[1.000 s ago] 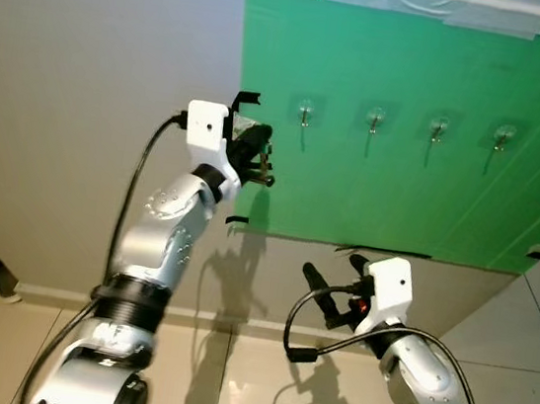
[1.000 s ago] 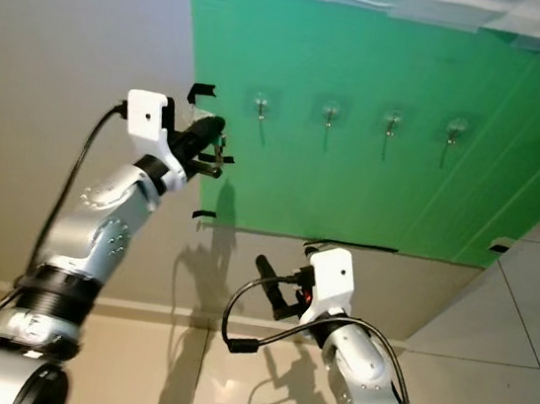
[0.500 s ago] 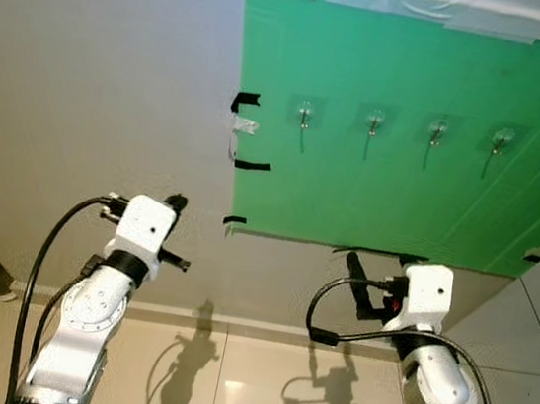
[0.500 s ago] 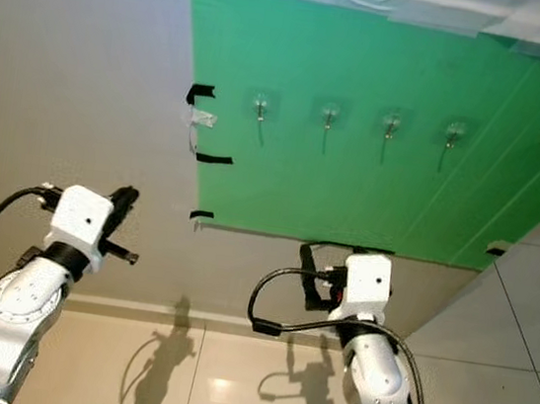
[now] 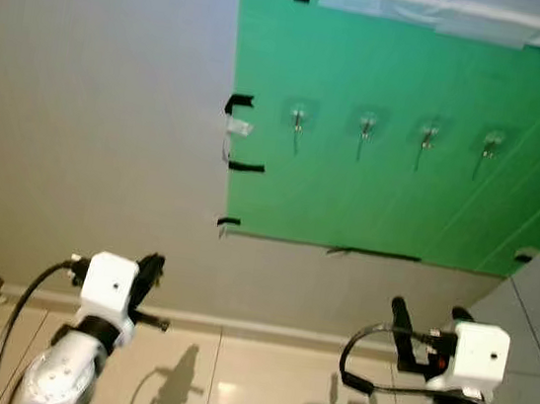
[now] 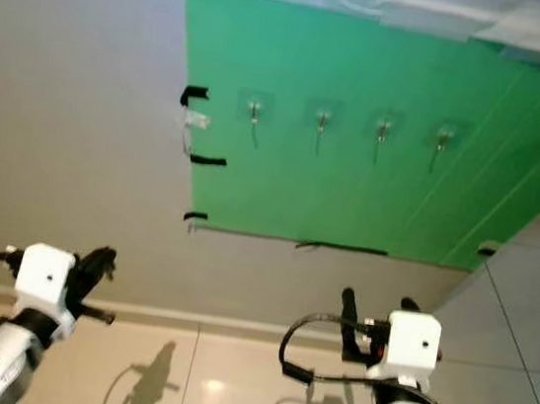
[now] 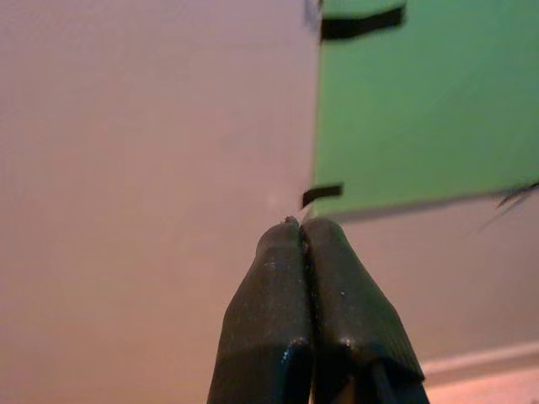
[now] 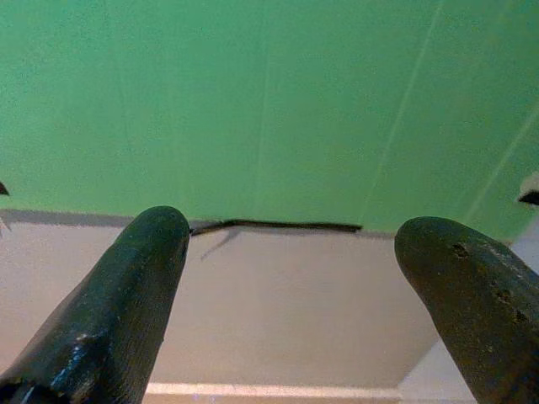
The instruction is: Hang keys on a hook
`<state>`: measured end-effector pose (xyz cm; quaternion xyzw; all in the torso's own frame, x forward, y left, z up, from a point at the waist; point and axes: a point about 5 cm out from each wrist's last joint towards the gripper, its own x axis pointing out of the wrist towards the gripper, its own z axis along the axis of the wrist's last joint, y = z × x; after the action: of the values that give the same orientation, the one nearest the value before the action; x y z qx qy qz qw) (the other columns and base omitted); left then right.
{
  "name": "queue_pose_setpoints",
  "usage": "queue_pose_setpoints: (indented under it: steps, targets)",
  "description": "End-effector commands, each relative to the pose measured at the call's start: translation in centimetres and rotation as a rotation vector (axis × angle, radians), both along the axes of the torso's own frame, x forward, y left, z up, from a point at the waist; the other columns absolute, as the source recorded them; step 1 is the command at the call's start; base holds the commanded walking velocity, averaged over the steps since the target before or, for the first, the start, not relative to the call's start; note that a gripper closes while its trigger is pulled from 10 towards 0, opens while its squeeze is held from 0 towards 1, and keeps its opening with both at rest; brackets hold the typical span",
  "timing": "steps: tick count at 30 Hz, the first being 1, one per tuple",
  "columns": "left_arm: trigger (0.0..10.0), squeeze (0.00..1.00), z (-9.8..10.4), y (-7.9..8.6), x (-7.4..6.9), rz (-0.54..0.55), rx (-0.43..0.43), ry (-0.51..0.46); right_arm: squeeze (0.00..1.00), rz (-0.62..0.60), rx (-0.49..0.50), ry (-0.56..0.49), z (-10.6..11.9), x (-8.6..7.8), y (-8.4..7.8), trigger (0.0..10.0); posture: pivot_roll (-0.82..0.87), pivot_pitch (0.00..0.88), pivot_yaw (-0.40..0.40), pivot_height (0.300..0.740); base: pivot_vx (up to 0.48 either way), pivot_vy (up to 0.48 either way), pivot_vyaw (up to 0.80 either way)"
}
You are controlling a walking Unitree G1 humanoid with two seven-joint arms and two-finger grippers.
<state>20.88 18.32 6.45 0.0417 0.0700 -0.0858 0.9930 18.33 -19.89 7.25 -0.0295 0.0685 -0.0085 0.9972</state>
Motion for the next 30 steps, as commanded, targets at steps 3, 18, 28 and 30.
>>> queue_pose_setpoints:
  steps: [3, 18, 28, 30]
  targets:
    - [10.0, 0.00, 0.0, -2.2, 0.7, -0.009, -0.038, -0.017, 0.20, 0.018, 0.007, -0.021, 0.0, 0.8, 0.3, 10.0, -0.06, 0.000, 0.003, 0.740, 0.000, 0.000, 0.00]
    - [10.0, 0.00, 8.5, 0.1, 9.5, -0.298, -0.245, -0.082, 0.19, 0.224, 0.028, -0.093, 4.0, 4.3, 0.7, 10.0, -0.05, 0.000, 0.014, 0.740, 0.000, 0.000, 0.00]
    - [10.0, 0.00, 13.2, -0.6, 10.6, -0.544, -0.363, -0.074, 0.20, 0.337, 0.085, -0.019, 3.4, 3.2, 2.7, 10.0, -0.08, 0.000, 0.032, 0.740, 0.000, 0.000, 0.00]
    - [10.0, 0.00, 13.9, -1.1, 10.6, -0.598, -0.398, -0.061, 0.20, 0.350, 0.085, -0.018, 3.5, 3.2, 3.0, 10.0, -0.08, 0.000, 0.033, 0.740, 0.000, 0.000, 0.00]
